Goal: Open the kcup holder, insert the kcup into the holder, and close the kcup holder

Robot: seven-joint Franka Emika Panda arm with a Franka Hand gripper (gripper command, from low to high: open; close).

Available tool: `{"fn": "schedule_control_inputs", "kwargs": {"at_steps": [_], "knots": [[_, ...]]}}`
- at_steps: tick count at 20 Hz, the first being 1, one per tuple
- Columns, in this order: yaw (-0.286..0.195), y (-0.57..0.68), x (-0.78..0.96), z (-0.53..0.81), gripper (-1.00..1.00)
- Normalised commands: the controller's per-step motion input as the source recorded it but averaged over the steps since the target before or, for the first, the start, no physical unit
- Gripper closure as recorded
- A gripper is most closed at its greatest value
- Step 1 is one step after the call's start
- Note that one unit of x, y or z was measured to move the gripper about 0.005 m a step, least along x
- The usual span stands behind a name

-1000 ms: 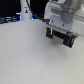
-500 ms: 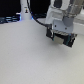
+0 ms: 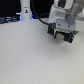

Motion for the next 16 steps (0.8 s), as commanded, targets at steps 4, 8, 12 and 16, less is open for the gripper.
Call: {"fn": "schedule_control_inputs", "kwargs": {"at_steps": [4,8,12,16], "knots": [[0.037,0.66,-0.62,0.03,-1.0],[0.029,0.68,-0.65,0.02,-1.0],[0.013,0.64,-0.81,0.01,-1.0],[0.016,0.57,-0.91,-0.04,-1.0]]}}
